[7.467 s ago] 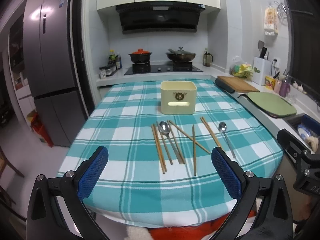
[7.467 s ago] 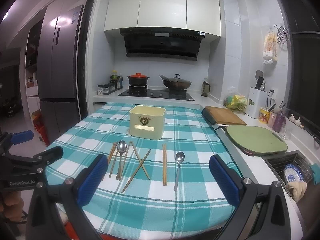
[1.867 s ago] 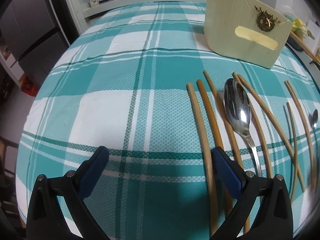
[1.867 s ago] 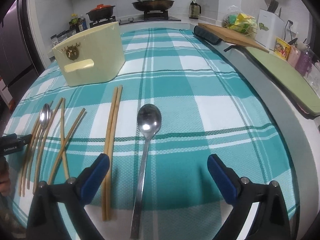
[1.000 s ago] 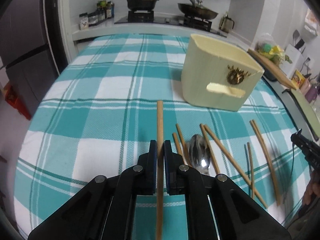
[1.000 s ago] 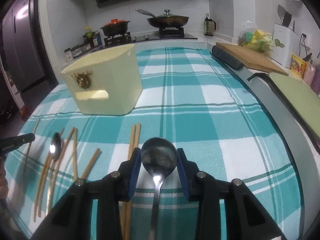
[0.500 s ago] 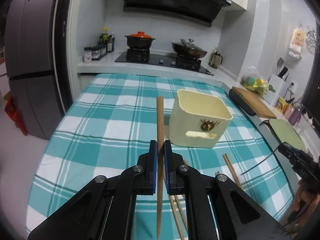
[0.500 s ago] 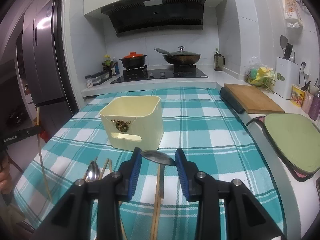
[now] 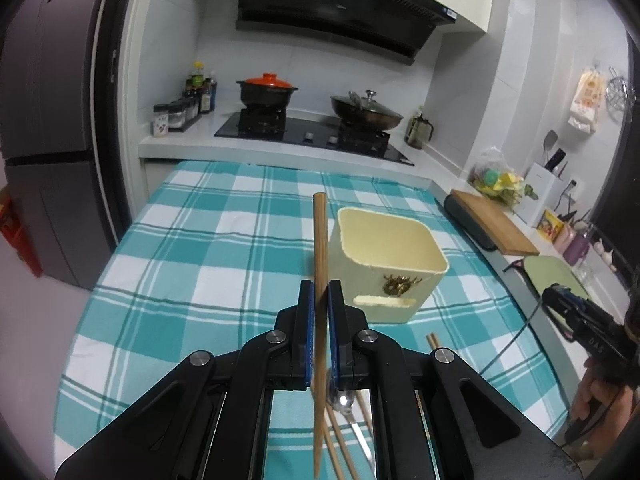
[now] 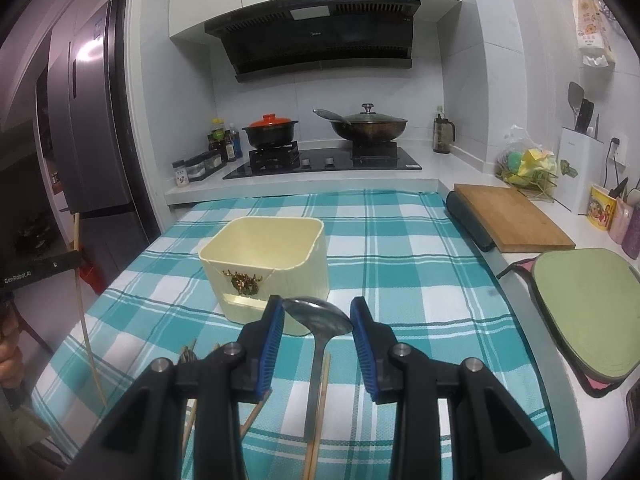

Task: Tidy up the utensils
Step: 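Lift the chopstick with the left tool while the right tool carries the spoon over the cream box, then open the left tool over the cream box while the right tool releases the spoon into it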

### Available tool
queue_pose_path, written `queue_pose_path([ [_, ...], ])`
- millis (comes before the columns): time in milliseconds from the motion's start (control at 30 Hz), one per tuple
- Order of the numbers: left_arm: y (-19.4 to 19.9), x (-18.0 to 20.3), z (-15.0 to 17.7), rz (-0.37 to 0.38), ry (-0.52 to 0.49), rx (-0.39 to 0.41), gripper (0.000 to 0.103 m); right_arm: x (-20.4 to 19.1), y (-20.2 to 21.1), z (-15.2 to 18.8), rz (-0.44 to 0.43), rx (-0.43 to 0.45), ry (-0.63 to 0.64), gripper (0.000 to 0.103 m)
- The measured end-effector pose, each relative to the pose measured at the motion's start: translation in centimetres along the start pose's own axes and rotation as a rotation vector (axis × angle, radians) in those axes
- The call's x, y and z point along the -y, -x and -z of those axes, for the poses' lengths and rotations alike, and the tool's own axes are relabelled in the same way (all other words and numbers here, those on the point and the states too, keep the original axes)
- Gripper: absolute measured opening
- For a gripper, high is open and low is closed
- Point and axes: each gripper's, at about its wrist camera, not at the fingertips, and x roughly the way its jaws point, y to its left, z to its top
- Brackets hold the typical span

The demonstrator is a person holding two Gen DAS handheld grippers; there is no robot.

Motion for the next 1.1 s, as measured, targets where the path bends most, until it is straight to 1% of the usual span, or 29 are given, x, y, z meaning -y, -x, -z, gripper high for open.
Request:
queue_pose_path([
  [167,-0.3,1.1,-4.5,0.060,-0.004,0.033,0.005,-0.3,-0.3,-3.9,-0.044,0.031,0.007,0.035],
  [300,-1.6,2.6,-9.3,0.067,-0.034,0.083,0.005,-0.8,-1.4,-8.5,-0.100,0.057,-0.006,0.035],
  [467,-4.9,4.2,-14.8,0.069,-0.024,0.155,0.005,-1.8,-4.1,-14.0,-0.113,0.100,0.026,0.035],
  [567,-7.8,5.1,-16.4,0.056,-0.011,0.184,0.005,-1.9,-6.9,-15.7,-0.115,0.098,0.034,0.035],
  [667,-11.7,5.5,-16.4,0.043,0.004,0.155,0.005,-1.6,-10.2,-15.9,-0.116,0.070,0.037,0.035],
  [733,-14.5,5.5,-15.6,0.038,0.020,0.104,0.005,-1.3,-12.7,-15.2,-0.116,0.022,0.030,0.035],
  [900,-20.5,4.9,-12.1,0.015,0.036,-0.041,0.005,-1.0,-18.0,-12.6,-0.116,-0.103,0.023,0.032],
  [1000,-22.8,4.6,-10.4,-0.012,0.032,-0.100,0.006,-0.9,-20.8,-11.2,-0.106,-0.181,0.021,0.032],
  [1067,-23.6,4.4,-9.8,-0.030,0.023,-0.124,0.006,-0.6,-21.5,-10.9,-0.097,-0.191,0.014,0.032],
  [1100,-23.8,4.3,-9.6,-0.040,0.019,-0.130,0.011,-0.5,-21.4,-10.9,-0.092,-0.182,0.009,0.032],
])
